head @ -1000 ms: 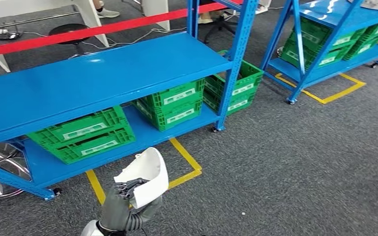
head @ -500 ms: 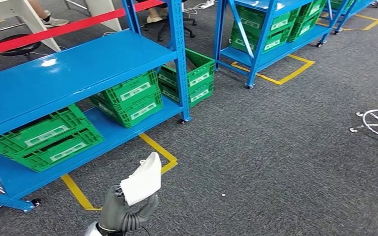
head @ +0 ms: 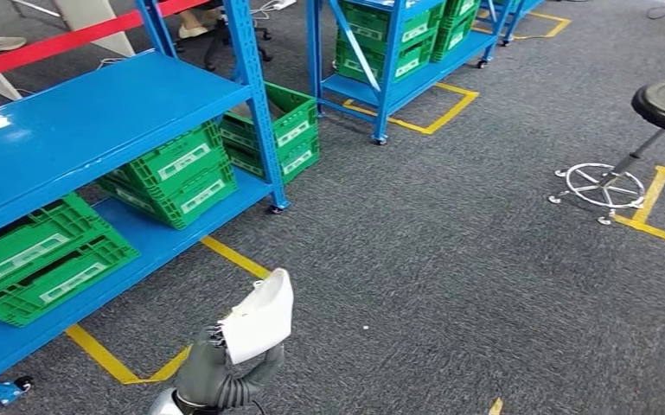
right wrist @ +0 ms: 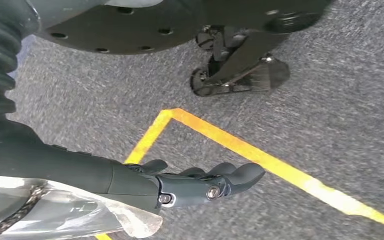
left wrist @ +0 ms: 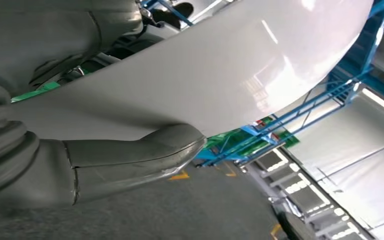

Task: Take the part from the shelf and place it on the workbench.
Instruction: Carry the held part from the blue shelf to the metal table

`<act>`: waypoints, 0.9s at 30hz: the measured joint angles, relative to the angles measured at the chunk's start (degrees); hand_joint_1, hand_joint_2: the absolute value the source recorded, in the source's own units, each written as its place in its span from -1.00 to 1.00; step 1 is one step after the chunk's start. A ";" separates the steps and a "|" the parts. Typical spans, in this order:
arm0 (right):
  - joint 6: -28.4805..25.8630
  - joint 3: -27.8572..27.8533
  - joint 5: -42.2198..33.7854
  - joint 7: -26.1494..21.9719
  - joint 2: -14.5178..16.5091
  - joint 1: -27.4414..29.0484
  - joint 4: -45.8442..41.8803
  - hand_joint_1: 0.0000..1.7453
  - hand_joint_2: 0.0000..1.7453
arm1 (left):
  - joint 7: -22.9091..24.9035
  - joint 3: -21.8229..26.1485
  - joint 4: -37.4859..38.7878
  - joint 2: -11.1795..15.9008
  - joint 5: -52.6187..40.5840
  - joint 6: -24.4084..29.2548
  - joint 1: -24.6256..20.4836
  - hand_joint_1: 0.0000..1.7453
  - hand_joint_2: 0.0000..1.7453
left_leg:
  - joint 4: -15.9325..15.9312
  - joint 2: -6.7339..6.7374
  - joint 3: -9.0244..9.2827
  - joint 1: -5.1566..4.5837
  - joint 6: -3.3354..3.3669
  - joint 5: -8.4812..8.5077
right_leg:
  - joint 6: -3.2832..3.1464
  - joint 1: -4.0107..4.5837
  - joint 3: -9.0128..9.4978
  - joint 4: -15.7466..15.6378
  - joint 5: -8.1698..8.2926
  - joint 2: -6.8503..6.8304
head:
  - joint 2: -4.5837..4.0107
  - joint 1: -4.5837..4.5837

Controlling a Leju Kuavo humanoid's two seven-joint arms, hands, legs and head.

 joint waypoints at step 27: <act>0.67 -1.46 -2.35 -0.68 -1.16 0.76 -0.15 -1.00 1.00 | -1.09 -2.28 3.14 -0.93 0.61 0.00 -2.73 1.00 1.00 | 1.63 -3.13 -1.24 0.23 -0.40 -0.16 | -0.96 0.42 3.70 -10.74 5.49 3.12 | 0.00 -0.32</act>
